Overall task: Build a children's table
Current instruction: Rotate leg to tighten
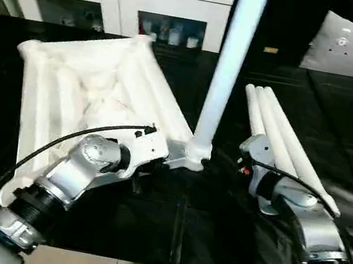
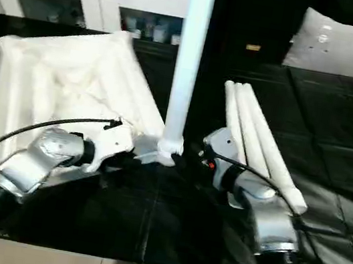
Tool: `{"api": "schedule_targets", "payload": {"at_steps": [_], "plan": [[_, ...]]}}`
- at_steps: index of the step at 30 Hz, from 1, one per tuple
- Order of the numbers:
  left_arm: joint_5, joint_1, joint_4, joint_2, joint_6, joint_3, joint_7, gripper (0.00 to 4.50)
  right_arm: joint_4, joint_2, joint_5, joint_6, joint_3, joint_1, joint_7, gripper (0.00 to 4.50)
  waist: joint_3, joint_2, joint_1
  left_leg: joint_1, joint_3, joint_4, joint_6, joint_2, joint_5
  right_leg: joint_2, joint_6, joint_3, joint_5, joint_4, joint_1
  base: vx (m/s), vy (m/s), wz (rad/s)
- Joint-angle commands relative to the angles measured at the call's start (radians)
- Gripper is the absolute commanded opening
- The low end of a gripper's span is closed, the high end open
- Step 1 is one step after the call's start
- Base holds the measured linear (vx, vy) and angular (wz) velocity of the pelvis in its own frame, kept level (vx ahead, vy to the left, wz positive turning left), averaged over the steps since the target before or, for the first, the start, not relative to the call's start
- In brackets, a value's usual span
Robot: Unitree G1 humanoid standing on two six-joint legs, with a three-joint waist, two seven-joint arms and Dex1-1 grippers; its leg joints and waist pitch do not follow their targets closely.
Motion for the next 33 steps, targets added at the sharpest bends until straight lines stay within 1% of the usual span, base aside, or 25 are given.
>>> {"api": "schedule_targets", "payload": {"at_steps": [1, 3, 4, 7, 8, 9, 10, 12, 13, 16, 17, 18, 19, 22, 25, 26, 27, 29, 31, 32, 33], "plan": [[0.024, 0.007, 0.025, 0.019, -0.045, -0.052, -0.055, 0.0, 0.011, -0.018, 0.02, -0.023, 0.008, -0.028, 0.048, 4.44, -0.063, -0.003, -0.001, -0.001, -0.02, -0.049, 0.096, 0.063, -0.061, -0.095, -0.236, 0.057, 0.001, -0.045, 0.055, 0.0, 0.0, 0.0], [0.018, 0.01, 0.021, 0.025, -0.069, -0.058, -0.086, 0.0, 0.03, -0.028, 0.018, -0.038, 0.018, -0.038, 0.08, 4.44, -0.062, -0.003, 0.003, 0.001, -0.019, -0.05, 0.094, 0.065, -0.073, -0.096, -0.243, 0.057, -0.014, -0.044, 0.055, 0.0, 0.0, 0.0], [0.017, 0.012, 0.019, 0.029, -0.079, -0.061, -0.099, 0.0, 0.037, -0.032, 0.015, -0.044, 0.024, -0.042, 0.092, 4.44, -0.059, -0.002, 0.004, 0.001, -0.019, -0.051, 0.087, 0.066, -0.084, -0.096, -0.241, 0.058, -0.037, -0.047, 0.054, 0.0, 0.0, 0.0], [0.015, 0.017, 0.011, 0.041, -0.115, -0.079, -0.148, 0.0, 0.056, -0.036, 0.021, -0.054, 0.037, -0.057, 0.149, 4.44, -0.058, -0.003, 0.004, 0.0, -0.019, -0.05, 0.078, 0.066, -0.106, -0.097, -0.236, 0.058, -0.072, -0.048, 0.055, 0.0, 0.0, 0.0], [0.015, 0.018, 0.011, 0.042, -0.119, -0.082, -0.153, 0.0, 0.059, -0.036, 0.024, -0.053, 0.039, -0.059, 0.159, 4.3, -0.058, -0.006, 0.005, 0.0, -0.019, -0.05, 0.077, 0.065, -0.109, -0.097, -0.234, 0.058, -0.086, -0.049, 0.055, 0.0, 0.0, 0.0], [0.013, 0.02, 0.011, 0.044, -0.13, -0.088, -0.172, 0.0, 0.068, -0.033, 0.032, -0.05, 0.043, -0.065, 0.191, 4.3, -0.057, -0.004, 0.005, 0.001, -0.018, -0.05, 0.073, 0.066, -0.116, -0.097, -0.231, 0.058, -0.108, -0.051, 0.053, 0.0, 0.0, 0.0], [0.013, 0.02, 0.01, 0.044, -0.132, -0.09, -0.174, 0.0, 0.07, -0.033, 0.035, -0.048, 0.045, -0.066, 0.199, 4.18, -0.056, -0.004, 0.006, 0.001, -0.019, -0.051, 0.069, 0.067, -0.125, -0.098, -0.23, 0.058, -0.128, -0.052, 0.053, 0.0, 0.0, 0.0], [0.018, 0.02, 0.011, 0.043, -0.139, -0.091, -0.181, 0.0, 0.08, -0.032, 0.044, -0.047, 0.051, -0.071, 0.225, 4.1, -0.056, -0.004, 0.007, 0.002, -0.019, -0.051, 0.064, 0.068, -0.13, -0.098, -0.224, 0.059, -0.145, -0.053, 0.053, 0.0, 0.0, 0.0], [0.02, 0.02, 0.012, 0.042, -0.141, -0.09, -0.183, 0.0, 0.086, -0.032, 0.048, -0.049, 0.055, -0.073, 0.237, 3.88, -0.057, -0.006, 0.008, 0.003, -0.019, -0.051, 0.063, 0.068, -0.128, -0.098, -0.224, 0.059, -0.145, -0.052, 0.052, 0.0, 0.0, 0.0], [0.021, 0.019, 0.013, 0.042, -0.145, -0.09, -0.188, 0.0, 0.098, -0.03, 0.05, -0.055, 0.056, -0.077, 0.245, 3.65, -0.058, -0.006, 0.008, 0.002, -0.019, -0.05, 0.062, 0.067, -0.119, -0.097, -0.226, 0.058, -0.132, -0.049, 0.053, 0.0, 0.0, 0.0], [0.022, 0.018, 0.016, 0.043, -0.147, -0.091, -0.192, 0.0, 0.104, -0.029, 0.053, -0.051, 0.056, -0.079, 0.258, 3.65, -0.059, -0.006, 0.008, 0.002, -0.019, -0.049, 0.063, 0.067, -0.115, -0.097, -0.227, 0.059, -0.125, -0.048, 0.053, 0.0, 0.0, 0.0], [0.023, 0.018, 0.018, 0.042, -0.15, -0.09, -0.196, 0.0, 0.109, -0.029, 0.053, -0.049, 0.057, -0.081, 0.266, 3.43, -0.06, -0.006, 0.007, 0.001, -0.019, -0.048, 0.065, 0.067, -0.108, -0.097, -0.231, 0.058, -0.113, -0.046, 0.053, 0.0, 0.0, 0.0], [0.024, 0.017, 0.02, 0.042, -0.151, -0.089, -0.2, 0.0, 0.113, -0.029, 0.054, -0.048, 0.058, -0.083, 0.274, 3.43, -0.06, -0.006, 0.008, 0.001, -0.019, -0.046, 0.069, 0.067, -0.101, -0.097, -0.235, 0.058, -0.1, -0.045, 0.053, 0.0, 0.0, 0.0], [0.024, 0.017, 0.023, 0.042, -0.15, -0.089, -0.205, 0.0, 0.116, -0.028, 0.062, -0.038, 0.057, -0.083, 0.291, 3.16, -0.063, -0.005, 0.009, -0.001, -0.019, -0.045, 0.077, 0.067, -0.081, -0.096, -0.241, 0.057, -0.067, -0.041, 0.055, 0.0, 0.0, 0.0], [0.022, 0.018, 0.024, 0.043, -0.147, -0.088, -0.212, 0.0, 0.115, -0.028, 0.07, -0.024, 0.058, -0.075, 0.309, 2.9, -0.063, -0.004, 0.01, -0.001, -0.02, -0.044, 0.078, 0.067, -0.083, -0.096, -0.244, 0.056, -0.063, -0.039, 0.055, 0.0, 0.0, 0.0], [0.021, 0.019, 0.023, 0.043, -0.146, -0.087, -0.212, 0.0, 0.114, -0.028, 0.071, -0.022, 0.058, -0.073, 0.311, 2.9, -0.063, -0.004, 0.009, 0.0, -0.02, -0.044, 0.077, 0.067, -0.085, -0.096, -0.244, 0.056, -0.064, -0.04, 0.055, 0.0, 0.0, 0.0], [0.018, 0.022, 0.02, 0.044, -0.138, -0.084, -0.214, 0.0, 0.105, -0.022, 0.083, -0.006, 0.054, -0.065, 0.318, 2.8, -0.063, -0.004, 0.009, 0.0, -0.019, -0.044, 0.077, 0.067, -0.089, -0.096, -0.245, 0.056, -0.066, -0.04, 0.055, 0.0, 0.0, 0.0], [0.012, 0.028, 0.014, 0.042, -0.122, -0.077, -0.21, 0.0, 0.092, -0.012, 0.097, 0.013, 0.047, -0.055, 0.318, 2.76, -0.062, -0.005, 0.01, 0.0, -0.018, -0.043, 0.075, 0.067, -0.092, -0.096, -0.245, 0.057, -0.068, -0.04, 0.055, 0.0, 0.0, 0.0], [0.004, 0.035, -0.002, 0.028, -0.071, -0.059, -0.181, 0.0, 0.072, 0.002, 0.105, 0.053, 0.045, -0.043, 0.292, 2.72, -0.061, -0.009, 0.01, 0.0, -0.018, -0.044, 0.072, 0.067, -0.094, -0.097, -0.243, 0.057, -0.082, -0.04, 0.056, 0.0, 0.0, 0.0], [-0.008, 0.039, -0.015, 0.012, -0.029, -0.043, -0.157, 0.0, 0.069, 0.018, 0.104, 0.082, 0.04, -0.042, 0.255, 2.71, -0.059, -0.011, 0.01, 0.001, -0.018, -0.045, 0.071, 0.067, -0.101, -0.097, -0.238, 0.057, -0.108, -0.045, 0.054, 0.0, 0.0, 0.0], [-0.02, 0.041, -0.03, -0.008, 0.025, -0.025, -0.127, 0.0, 0.077, 0.043, 0.099, 0.111, 0.03, -0.047, 0.2, 2.71, -0.058, -0.009, 0.01, 0.001, -0.019, -0.047, 0.064, 0.067, -0.107, -0.099, -0.233, 0.058, -0.137, -0.046, 0.054, 0.0, 0.0, 0.0]]}}
